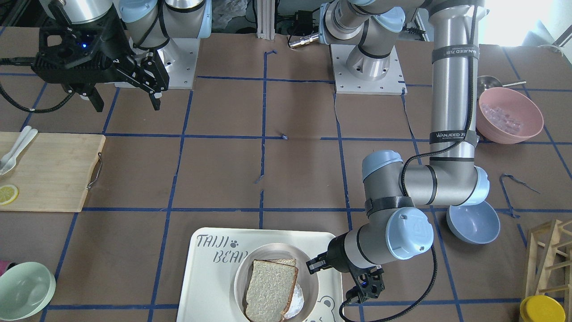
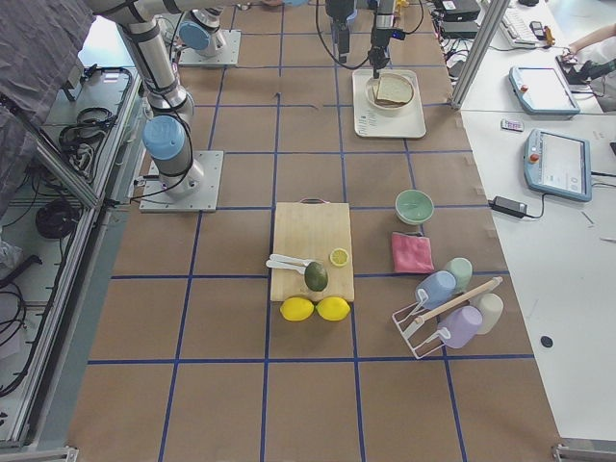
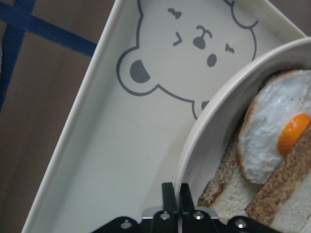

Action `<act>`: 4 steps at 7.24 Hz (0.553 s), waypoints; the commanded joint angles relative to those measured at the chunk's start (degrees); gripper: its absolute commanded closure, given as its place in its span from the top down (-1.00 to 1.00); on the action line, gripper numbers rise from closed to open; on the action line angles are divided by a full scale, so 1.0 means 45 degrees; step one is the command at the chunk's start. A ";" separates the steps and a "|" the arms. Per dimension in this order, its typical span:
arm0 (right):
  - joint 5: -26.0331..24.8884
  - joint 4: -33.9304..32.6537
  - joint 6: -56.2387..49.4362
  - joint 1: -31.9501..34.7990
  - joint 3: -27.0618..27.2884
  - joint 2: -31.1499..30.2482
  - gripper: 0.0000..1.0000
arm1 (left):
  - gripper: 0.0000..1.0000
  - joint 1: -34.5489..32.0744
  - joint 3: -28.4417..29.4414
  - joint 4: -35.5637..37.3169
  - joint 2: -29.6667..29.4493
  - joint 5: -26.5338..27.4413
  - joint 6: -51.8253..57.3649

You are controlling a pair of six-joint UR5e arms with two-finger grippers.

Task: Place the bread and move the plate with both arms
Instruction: 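Carry the plate with the left gripper onto the bear tray and release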

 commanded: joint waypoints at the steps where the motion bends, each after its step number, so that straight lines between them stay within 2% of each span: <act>1: 0.0000 0.0029 -0.0022 -0.0010 -0.0006 0.0000 1.00 | 0.96 -0.0014 -0.0002 -0.0235 0.0171 0.0082 0.0069; 3: 0.0000 0.0029 -0.0022 0.0010 0.0014 0.0000 1.00 | 1.00 0.0044 0.0154 -0.1906 0.1105 0.0586 0.1096; 4: 0.0000 0.0029 -0.0022 0.0010 -0.0006 0.0000 1.00 | 1.00 0.0006 0.0135 -0.3037 0.1981 0.0686 0.1395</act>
